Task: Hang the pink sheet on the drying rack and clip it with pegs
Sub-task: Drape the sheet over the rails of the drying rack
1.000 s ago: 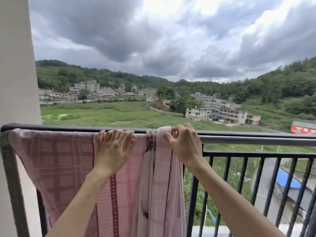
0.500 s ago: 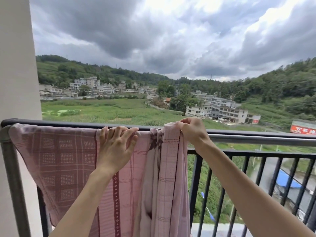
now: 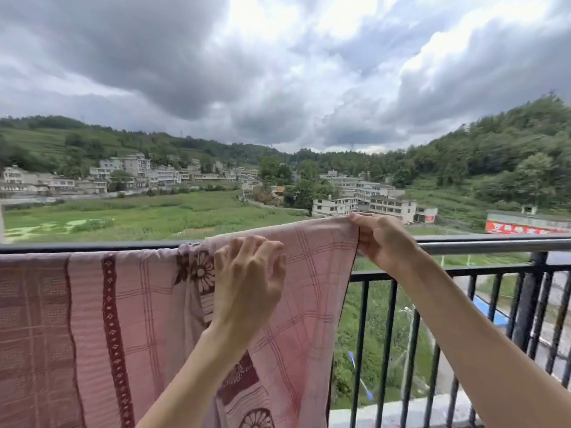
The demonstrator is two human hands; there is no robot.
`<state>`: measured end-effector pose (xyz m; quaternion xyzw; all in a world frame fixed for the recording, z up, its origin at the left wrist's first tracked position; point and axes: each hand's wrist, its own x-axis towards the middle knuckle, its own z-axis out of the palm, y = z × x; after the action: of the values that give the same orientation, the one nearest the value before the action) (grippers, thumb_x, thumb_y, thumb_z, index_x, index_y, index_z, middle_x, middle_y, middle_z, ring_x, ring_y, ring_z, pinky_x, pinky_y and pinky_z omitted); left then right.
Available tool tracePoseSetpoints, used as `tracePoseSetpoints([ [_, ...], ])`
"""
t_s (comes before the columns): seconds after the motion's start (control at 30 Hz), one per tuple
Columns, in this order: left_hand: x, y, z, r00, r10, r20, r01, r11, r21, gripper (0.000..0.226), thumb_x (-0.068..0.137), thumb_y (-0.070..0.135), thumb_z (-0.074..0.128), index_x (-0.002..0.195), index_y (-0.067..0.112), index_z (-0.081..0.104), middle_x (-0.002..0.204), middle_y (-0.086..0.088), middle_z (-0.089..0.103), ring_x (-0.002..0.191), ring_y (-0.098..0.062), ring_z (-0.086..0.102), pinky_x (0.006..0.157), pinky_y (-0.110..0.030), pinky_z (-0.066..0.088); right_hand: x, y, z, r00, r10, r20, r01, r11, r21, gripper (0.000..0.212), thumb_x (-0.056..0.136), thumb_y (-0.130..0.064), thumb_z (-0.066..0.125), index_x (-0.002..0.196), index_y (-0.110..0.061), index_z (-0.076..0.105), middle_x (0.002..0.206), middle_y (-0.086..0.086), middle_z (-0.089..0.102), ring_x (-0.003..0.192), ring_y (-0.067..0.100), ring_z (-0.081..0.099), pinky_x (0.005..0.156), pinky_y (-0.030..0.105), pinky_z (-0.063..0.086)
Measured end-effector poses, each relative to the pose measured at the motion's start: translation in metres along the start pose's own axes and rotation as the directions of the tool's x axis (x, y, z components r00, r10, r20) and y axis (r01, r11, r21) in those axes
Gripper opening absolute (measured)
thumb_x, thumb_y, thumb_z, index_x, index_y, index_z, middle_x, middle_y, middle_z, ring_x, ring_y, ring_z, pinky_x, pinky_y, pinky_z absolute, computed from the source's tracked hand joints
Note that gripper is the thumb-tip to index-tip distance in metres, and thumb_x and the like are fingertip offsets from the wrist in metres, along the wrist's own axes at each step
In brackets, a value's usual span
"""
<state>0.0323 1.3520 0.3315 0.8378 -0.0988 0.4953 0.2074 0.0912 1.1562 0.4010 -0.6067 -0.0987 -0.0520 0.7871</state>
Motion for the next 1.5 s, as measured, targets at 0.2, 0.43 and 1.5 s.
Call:
tracePoseSetpoints([
  [0.2, 0.003, 0.133, 0.091, 0.994, -0.104, 0.038, 0.106, 0.992, -0.060, 0.056, 0.080, 0.044, 0.064, 0.123, 0.013, 0.046, 0.115, -0.002, 0.051, 0.101, -0.014, 0.043, 0.083, -0.023, 0.038, -0.007, -0.016, -0.074, 0.997, 0.022, 0.068, -0.010, 0.983, -0.181, 0.010, 0.083, -0.006, 0.062, 0.076, -0.008, 0.068, 0.075, 0.004, 0.071, 0.068, 0.014, 0.066, 0.057, 0.020, 0.051],
  [0.43, 0.007, 0.216, 0.149, 0.992, -0.095, -0.080, 0.081, 0.983, -0.165, 0.012, 0.087, 0.007, 0.059, 0.097, 0.003, 0.065, 0.085, -0.010, 0.070, 0.071, -0.019, 0.064, 0.062, -0.032, 0.057, 0.005, -0.035, -0.177, 0.989, -0.080, 0.121, 0.107, 0.966, -0.235, 0.010, 0.082, -0.011, 0.065, 0.073, -0.013, 0.067, 0.066, -0.003, 0.072, 0.064, 0.010, 0.069, 0.063, 0.021, 0.045],
  [1.5, 0.110, 0.636, 0.515, 0.998, 0.060, 0.012, -0.041, 0.811, -0.583, 0.020, 0.087, 0.016, 0.060, 0.103, 0.006, 0.068, 0.097, -0.005, 0.068, 0.093, -0.016, 0.054, 0.086, -0.032, 0.049, 0.146, -0.164, -0.704, 0.977, -0.145, -0.157, 0.100, 0.959, -0.265, 0.013, 0.089, -0.007, 0.055, 0.078, -0.011, 0.060, 0.052, -0.003, 0.062, 0.051, 0.008, 0.057, 0.061, 0.024, 0.046],
])
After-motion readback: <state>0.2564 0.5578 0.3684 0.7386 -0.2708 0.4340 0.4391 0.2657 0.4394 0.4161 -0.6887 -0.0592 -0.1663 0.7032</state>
